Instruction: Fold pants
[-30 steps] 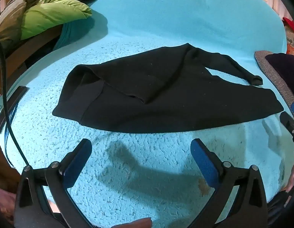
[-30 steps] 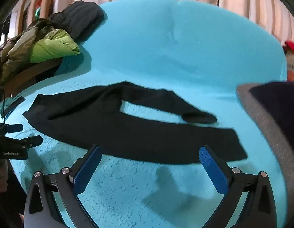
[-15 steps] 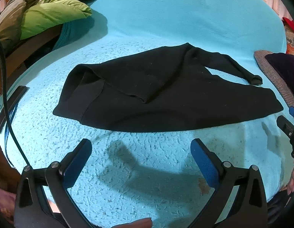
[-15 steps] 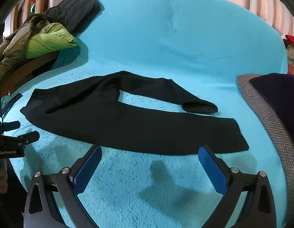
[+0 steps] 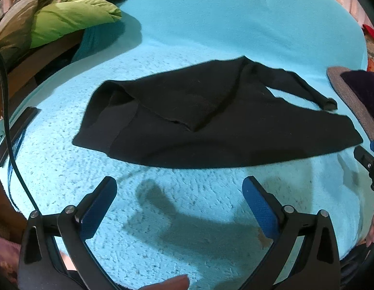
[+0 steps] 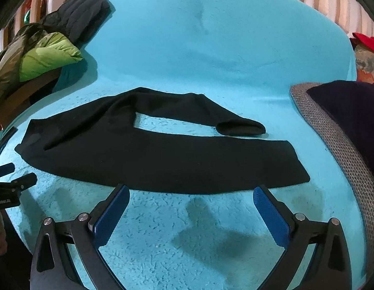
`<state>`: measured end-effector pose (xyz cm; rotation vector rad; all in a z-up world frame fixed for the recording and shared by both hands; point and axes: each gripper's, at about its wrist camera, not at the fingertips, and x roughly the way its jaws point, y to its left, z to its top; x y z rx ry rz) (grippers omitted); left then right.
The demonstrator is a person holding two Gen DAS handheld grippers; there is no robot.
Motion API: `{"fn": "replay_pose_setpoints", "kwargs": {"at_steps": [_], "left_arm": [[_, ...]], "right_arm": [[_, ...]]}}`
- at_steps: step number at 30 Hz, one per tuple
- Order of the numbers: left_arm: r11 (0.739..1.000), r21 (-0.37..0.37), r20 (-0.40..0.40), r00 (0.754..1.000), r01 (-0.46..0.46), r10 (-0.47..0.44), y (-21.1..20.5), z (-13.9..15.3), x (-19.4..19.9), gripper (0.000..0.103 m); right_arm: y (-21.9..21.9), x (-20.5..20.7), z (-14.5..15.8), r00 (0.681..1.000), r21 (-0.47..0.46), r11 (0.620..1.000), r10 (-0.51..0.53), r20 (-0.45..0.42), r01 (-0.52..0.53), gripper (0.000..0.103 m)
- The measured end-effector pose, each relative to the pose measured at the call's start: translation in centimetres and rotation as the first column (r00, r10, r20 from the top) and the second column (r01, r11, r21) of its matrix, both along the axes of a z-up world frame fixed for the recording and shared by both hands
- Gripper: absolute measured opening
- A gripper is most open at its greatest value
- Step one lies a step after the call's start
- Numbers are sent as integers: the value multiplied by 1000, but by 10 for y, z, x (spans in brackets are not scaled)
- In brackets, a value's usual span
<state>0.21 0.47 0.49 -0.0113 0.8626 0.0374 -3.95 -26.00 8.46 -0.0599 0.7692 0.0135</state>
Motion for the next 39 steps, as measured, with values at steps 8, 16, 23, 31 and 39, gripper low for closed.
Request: {"fn": "replay_pose_setpoints", "kwargs": {"at_steps": [8, 16, 23, 31, 39], "left_arm": [[994, -79, 85, 994, 80, -73, 18, 9, -4, 103], [998, -20, 63, 997, 53, -52, 22, 5, -6, 103], [993, -113, 21, 999, 46, -44, 28, 1, -7, 103], [995, -84, -2, 999, 45, -46, 25, -3, -4, 103], [996, -69, 2, 999, 51, -51, 25, -6, -4, 103]], "right_arm": [[-10, 0, 1, 1000, 15, 1000, -25, 7, 24, 102], [-10, -2, 4, 1000, 3, 1000, -15, 18, 15, 102], [-12, -2, 5, 1000, 0, 1000, -25, 19, 25, 102], [-8, -2, 5, 1000, -11, 1000, -18, 20, 18, 102], [-9, -1, 5, 1000, -11, 1000, -21, 18, 21, 102]]}}
